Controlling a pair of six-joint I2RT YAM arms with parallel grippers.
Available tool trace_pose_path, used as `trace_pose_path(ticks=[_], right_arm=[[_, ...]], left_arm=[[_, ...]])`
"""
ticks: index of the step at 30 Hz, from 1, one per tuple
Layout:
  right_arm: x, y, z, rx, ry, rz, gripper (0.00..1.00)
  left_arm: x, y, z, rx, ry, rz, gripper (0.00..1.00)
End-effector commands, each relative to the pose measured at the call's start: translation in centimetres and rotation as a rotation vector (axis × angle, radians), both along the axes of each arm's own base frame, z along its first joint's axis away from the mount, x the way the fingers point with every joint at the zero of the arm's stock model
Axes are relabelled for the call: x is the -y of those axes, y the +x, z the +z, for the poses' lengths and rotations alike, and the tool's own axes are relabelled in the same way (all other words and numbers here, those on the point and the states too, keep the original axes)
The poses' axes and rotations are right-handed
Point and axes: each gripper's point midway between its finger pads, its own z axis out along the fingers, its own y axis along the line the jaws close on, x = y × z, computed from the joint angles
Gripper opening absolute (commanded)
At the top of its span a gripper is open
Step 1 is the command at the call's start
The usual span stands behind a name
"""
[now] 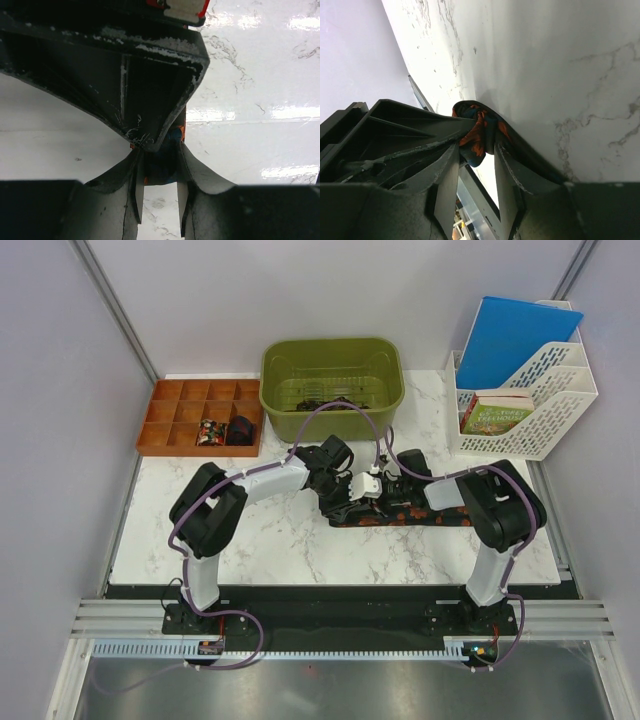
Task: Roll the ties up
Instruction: Roll the tie at the center of the board.
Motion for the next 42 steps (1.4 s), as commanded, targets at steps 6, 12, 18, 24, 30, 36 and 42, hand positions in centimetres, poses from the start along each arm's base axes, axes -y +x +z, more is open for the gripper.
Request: trace_pose_path(ticks=[6,12,18,24,30,36,42], right_arm=[[-1.9,0.0,0.5,0.026,0.077,0.014,0.4],[-1.9,-0.6,1.3,0.032,0.109,0.024,0.41],[-1.9,-1.0,2.1,0.047,0.145,0.021,0.4],[-2.1,-1.4,1.9,0.049,0.166,0.02,0.38],[-2.0,-1.9,1.7,0.035,0.17,0.022,0.36],[-1.6,-2.0,0.1,0.042,0.112,0.029,0.21],[-0.3,-2.7,-3.2,-0.017,-0.014,0.067,0.0]], left_arm=[[-4.4,-2.7,-6.0,-0.098,0.232,-0.016,0.26],[-4.6,-2.8,-6.2,-0.104,0.237,-0.009,0.27],[-4.8,-2.6,-6.1,-0.104,0.238,-0.004,0.26],[-4.8,-2.6,-6.1,-0.11,0.238,0.001,0.26],[-4.8,-2.7,-6.1,-0.115,0.24,0.002,0.26],[-4.8,-2.5,-6.1,-0.115,0.24,0.005,0.27],[-4.7,-1.8,-4.8,-0.09,0.212,0.023,0.38]])
